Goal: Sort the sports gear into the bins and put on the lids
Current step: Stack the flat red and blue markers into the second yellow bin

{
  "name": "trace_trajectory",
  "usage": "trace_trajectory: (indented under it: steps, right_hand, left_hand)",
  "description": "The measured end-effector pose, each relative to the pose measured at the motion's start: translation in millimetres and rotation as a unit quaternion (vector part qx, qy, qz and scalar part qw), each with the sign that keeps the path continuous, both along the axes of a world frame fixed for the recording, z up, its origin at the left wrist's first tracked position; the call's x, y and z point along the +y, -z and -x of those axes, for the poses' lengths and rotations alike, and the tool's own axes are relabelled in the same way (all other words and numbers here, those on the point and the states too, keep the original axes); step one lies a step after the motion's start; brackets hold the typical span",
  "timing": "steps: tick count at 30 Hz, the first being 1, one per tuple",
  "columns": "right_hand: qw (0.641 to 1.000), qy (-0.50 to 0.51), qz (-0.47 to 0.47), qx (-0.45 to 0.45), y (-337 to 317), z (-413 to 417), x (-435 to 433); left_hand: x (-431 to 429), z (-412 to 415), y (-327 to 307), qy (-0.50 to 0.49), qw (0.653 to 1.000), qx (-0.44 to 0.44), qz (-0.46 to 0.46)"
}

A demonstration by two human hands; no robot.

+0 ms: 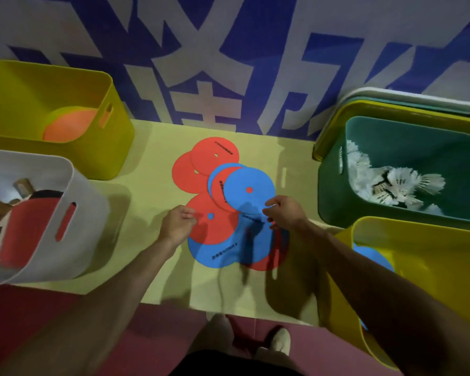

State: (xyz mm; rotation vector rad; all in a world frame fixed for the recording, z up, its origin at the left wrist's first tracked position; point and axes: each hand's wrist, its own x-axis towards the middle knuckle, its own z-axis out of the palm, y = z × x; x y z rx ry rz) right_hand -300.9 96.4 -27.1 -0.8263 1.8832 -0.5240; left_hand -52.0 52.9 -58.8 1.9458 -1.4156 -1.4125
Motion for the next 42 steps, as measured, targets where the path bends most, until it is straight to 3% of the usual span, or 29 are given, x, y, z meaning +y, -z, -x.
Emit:
trace_trajectory:
  steps: [8,12,18,22,26,31,42]
  right_hand:
    - [0.990,0.055,-0.054,0.114,38.8,-2.0,-17.0]
    - [0.985,0.095,-0.072,0.124,49.6,-6.4,-29.9]
    - [0.967,0.121,-0.127,0.185,66.4,-25.0,-46.6]
    - [0.951,0.175,-0.135,0.218,67.5,-35.5,-56.7]
    - [0.961,0.165,-0.101,0.199,66.4,-30.5,-61.5]
    - [0.969,0.190,-0.004,0.157,47.6,-34.5,-56.9]
    - [0.980,0.023,0.156,0.117,-27.2,-22.2,-55.8]
  left_hand:
    - [-24.7,0.0,49.4,0.012,0.995,-0.096,-0.025]
    - [-26.6,14.0,45.1,0.006,0.987,-0.160,-0.004]
    - [-37.4,16.9,45.4,0.002,0.982,-0.188,-0.015]
    - [-37.0,14.6,44.7,0.014,0.989,-0.148,0.026]
    - [-37.6,3.2,41.6,0.014,0.994,-0.089,0.064]
    - [-34.2,-8.4,28.7,0.007,0.999,-0.020,0.026]
    - [5.2,-9.9,-21.5,-0.098,0.991,0.044,0.083]
